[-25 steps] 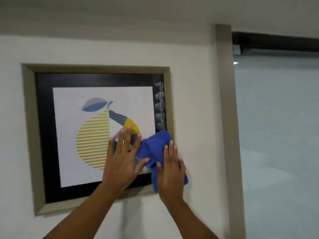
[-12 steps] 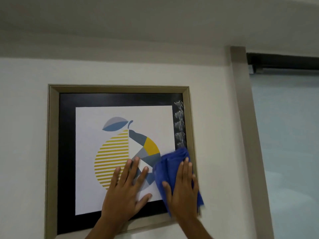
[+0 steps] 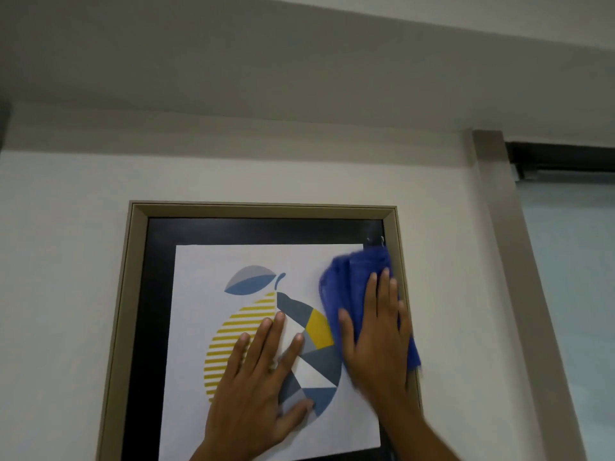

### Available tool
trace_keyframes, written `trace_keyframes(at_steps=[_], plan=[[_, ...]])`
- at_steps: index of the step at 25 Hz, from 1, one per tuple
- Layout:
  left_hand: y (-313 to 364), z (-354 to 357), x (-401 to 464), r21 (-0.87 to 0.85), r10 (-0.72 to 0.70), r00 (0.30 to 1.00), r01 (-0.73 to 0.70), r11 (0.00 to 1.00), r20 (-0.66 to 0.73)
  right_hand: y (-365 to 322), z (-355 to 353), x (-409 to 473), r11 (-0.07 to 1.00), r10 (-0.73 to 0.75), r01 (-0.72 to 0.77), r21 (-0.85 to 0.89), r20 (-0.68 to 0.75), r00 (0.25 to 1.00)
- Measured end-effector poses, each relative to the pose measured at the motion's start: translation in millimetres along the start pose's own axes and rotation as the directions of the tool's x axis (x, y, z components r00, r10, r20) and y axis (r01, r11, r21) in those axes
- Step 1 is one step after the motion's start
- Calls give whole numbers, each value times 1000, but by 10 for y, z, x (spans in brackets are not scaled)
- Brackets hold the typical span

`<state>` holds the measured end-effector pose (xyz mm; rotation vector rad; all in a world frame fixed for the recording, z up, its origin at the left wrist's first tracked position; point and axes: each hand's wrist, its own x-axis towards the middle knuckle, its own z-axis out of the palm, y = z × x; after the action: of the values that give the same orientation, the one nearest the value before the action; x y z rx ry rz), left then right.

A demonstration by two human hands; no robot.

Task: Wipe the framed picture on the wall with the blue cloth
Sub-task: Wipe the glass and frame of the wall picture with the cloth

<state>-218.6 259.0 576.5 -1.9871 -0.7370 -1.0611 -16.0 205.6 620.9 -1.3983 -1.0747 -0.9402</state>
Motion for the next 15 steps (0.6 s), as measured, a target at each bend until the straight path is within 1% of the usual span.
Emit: trace_keyframes(at_steps=[2, 3, 5, 6, 8, 9, 12, 14, 15], plan=[[18, -12, -7, 1, 14, 1000, -14, 1000, -15, 137, -14, -727, 998, 51, -49, -31, 66, 997], [21, -24, -21, 6, 13, 1000, -13, 1000, -24, 208, -25, -1051, 999, 28, -24, -46, 84, 996], [24, -49, -22, 5, 12, 1000, -12, 1000, -20, 319, -80, -1300, 999, -17, 20, -33, 97, 995], [26, -49, -12, 11, 16, 1000, -16, 1000, -13, 331, -90, -1242, 1000, -3, 6, -25, 92, 996], [18, -37, -18, 15, 14, 1000, -14, 1000, 5, 271, -130, -834, 999, -3, 7, -35, 130, 992], [20, -29, -11, 9, 7, 1000, -7, 1000, 4, 225, -162, -495, 999, -13, 19, -43, 133, 991], [6, 37, -11, 22, 14, 1000, -15, 1000, 24, -7, -271, 605, 991, -65, 72, -115, 67, 996], [1, 77, -24, 14, 8, 1000, -8, 1000, 14, -143, -286, 965, 984, -100, 104, -142, 30, 994], [-2, 92, -22, 27, 11, 1000, -11, 1000, 4, -139, -272, 966, 984, -111, 113, -139, 24, 994]])
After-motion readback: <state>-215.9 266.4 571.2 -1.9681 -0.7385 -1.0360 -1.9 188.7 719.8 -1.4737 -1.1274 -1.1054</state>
